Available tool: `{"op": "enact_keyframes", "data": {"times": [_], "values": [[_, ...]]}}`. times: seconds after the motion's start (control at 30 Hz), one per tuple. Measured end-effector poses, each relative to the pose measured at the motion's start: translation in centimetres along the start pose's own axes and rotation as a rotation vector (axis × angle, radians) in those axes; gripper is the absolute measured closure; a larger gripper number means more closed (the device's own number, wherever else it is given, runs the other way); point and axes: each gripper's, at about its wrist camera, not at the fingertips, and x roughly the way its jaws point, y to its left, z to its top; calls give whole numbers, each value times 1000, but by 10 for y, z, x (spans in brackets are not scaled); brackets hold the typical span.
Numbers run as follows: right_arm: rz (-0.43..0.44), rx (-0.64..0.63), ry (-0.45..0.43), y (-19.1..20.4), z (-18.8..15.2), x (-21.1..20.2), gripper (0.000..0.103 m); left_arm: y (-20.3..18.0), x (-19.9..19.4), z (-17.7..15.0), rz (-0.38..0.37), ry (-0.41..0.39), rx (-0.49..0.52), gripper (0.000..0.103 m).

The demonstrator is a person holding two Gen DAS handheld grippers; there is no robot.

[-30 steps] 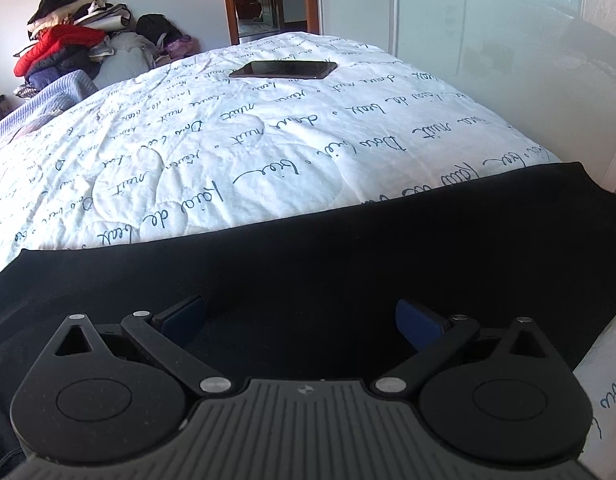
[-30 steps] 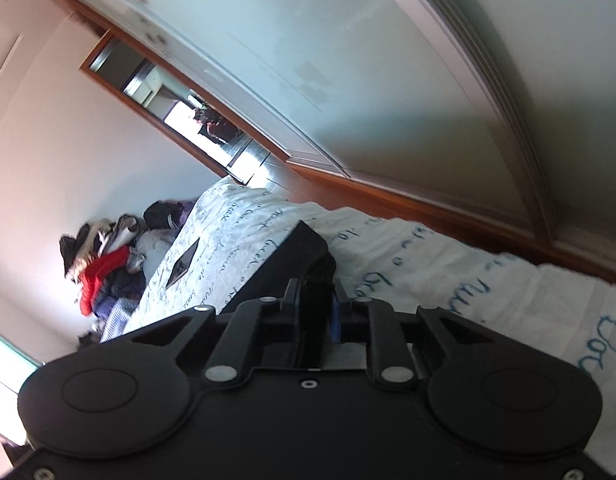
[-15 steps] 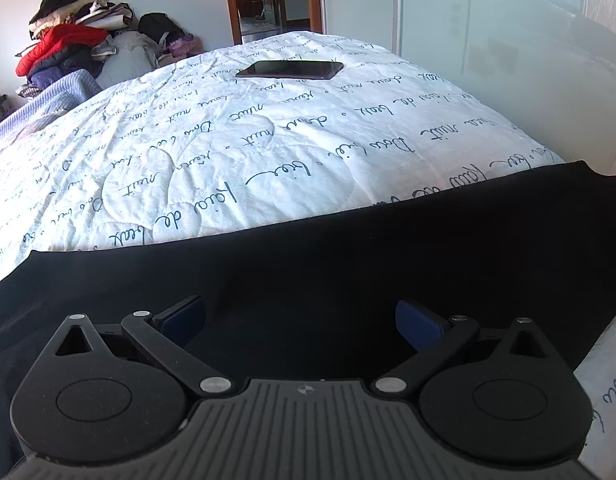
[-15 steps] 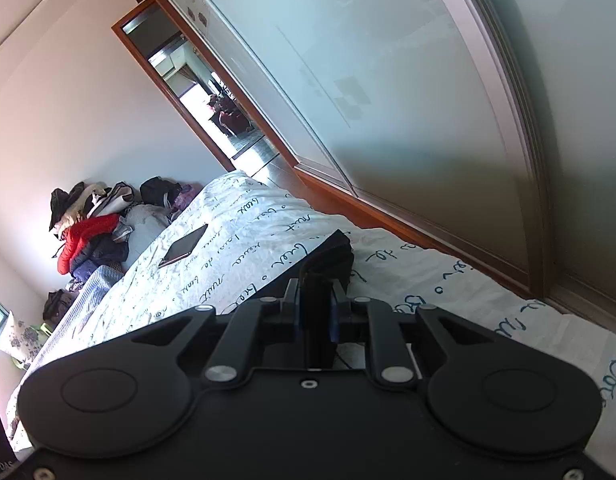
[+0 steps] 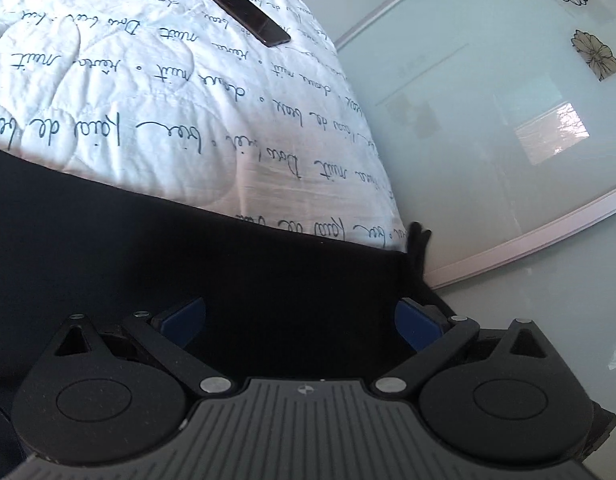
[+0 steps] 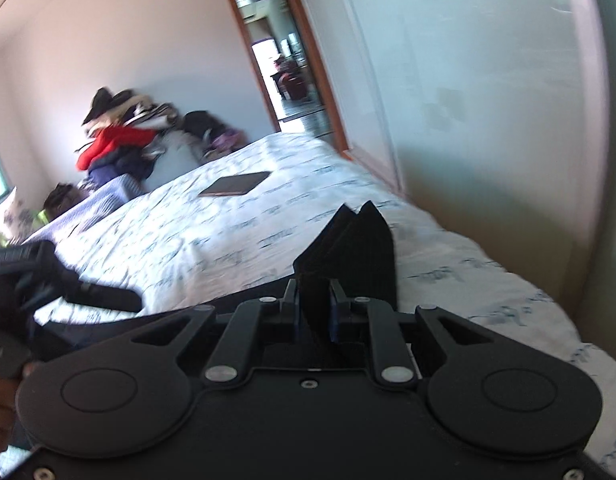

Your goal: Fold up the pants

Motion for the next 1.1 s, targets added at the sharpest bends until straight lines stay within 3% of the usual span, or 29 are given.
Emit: {"op": "enact_keyframes", "data": {"times": [0.17,0.4,0.47,0.53,0.67,0.77,0.87,0.93,1.03,1.1], "values": [[18,8,26,-5,-1,5,87,7,2,-5,64,-20,17,1],[34,-117,31,21,-9,0,87,12,19,-1,-88,61,-62,1],[17,-147,32,25,-11,2,87,7,22,-4,-82,71,-47,2],[15,-159,40,27,-12,3,87,3,16,-8,-22,25,3,1],[-1,-220,18,28,-11,-3,87,-8,-6,-15,269,-159,183,2],[-134,-164,-52,-5,4,-8,88,-8,-19,-18,411,-221,280,2],[-327,-21,-59,-65,13,-4,88,-1,-28,-22,437,-218,309,1],[-427,65,-9,-97,10,-5,78,4,-30,-27,452,-203,319,1],[-384,158,-91,-116,1,-35,78,7,-22,-33,474,-185,350,1],[-326,200,-99,-118,-4,-46,78,5,-16,-38,490,-179,378,1]]}}
